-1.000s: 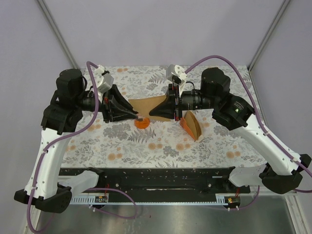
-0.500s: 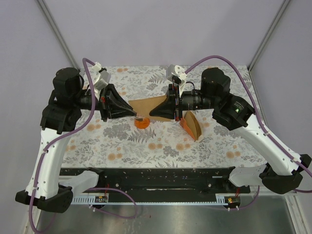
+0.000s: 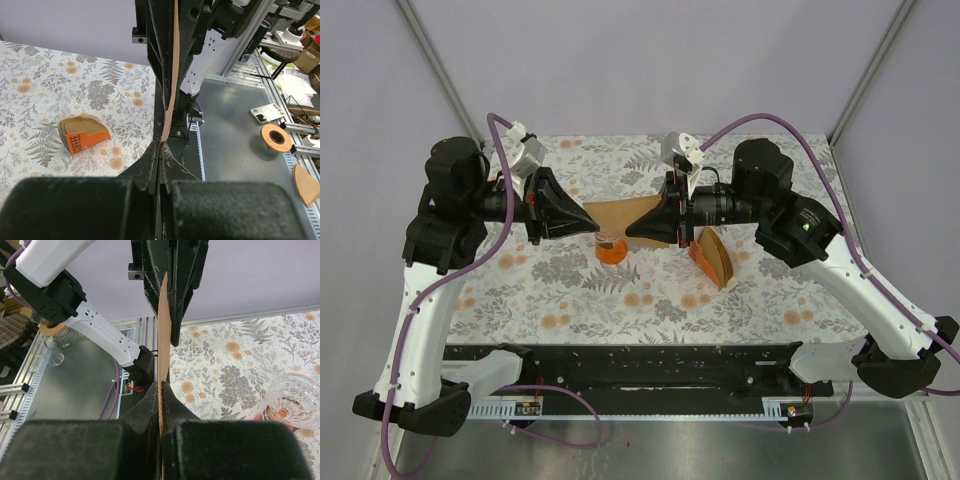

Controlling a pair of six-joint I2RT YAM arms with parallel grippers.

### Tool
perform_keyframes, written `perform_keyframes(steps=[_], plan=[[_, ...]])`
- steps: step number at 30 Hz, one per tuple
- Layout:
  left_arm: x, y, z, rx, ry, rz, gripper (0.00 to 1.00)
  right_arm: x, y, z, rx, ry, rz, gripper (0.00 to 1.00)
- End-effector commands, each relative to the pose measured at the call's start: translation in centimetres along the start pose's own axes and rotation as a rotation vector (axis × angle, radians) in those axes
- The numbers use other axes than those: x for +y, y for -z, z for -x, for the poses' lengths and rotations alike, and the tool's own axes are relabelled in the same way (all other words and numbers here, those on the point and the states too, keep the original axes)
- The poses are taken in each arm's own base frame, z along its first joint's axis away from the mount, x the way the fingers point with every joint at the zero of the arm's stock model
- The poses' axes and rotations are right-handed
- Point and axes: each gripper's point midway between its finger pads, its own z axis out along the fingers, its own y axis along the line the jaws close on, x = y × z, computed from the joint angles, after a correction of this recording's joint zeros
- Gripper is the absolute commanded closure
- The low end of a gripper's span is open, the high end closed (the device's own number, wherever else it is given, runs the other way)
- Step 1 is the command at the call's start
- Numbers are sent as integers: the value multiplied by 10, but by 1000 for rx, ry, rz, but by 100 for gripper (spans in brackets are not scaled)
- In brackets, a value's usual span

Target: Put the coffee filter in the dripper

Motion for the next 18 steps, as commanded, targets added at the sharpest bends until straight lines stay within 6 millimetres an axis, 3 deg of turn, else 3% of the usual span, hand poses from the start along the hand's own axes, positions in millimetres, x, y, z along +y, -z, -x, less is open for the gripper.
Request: perform_keyframes(steps=[1, 11, 18], plan=[[3, 4, 20, -34, -70, 61, 100, 9, 12, 12, -27, 34, 5, 100], [24, 6, 26, -53, -65, 153, 100, 13, 13, 11, -24, 41, 19, 100], [8, 4, 29, -60, -48, 54, 99, 11, 13, 10, -22, 42, 11, 100]])
